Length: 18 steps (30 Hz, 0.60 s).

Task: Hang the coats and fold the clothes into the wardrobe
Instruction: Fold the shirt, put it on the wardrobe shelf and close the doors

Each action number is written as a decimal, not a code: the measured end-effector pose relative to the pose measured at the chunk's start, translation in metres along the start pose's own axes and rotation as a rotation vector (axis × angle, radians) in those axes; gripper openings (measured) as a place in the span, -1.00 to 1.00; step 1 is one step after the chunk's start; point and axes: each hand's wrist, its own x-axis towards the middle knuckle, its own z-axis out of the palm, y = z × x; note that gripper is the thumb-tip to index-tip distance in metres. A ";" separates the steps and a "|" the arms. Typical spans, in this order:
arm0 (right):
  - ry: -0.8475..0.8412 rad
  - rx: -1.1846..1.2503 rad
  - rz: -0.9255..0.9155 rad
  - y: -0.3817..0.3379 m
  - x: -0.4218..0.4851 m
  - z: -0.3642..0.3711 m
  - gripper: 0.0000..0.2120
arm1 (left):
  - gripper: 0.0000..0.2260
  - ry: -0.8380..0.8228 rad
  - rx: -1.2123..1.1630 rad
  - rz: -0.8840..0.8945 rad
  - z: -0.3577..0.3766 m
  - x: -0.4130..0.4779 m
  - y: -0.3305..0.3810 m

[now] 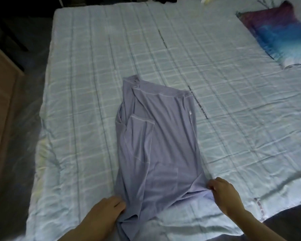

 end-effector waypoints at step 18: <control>0.017 0.803 0.037 -0.146 0.132 -0.009 -0.63 | -0.93 0.428 -0.646 -0.257 -0.041 0.102 -0.042</control>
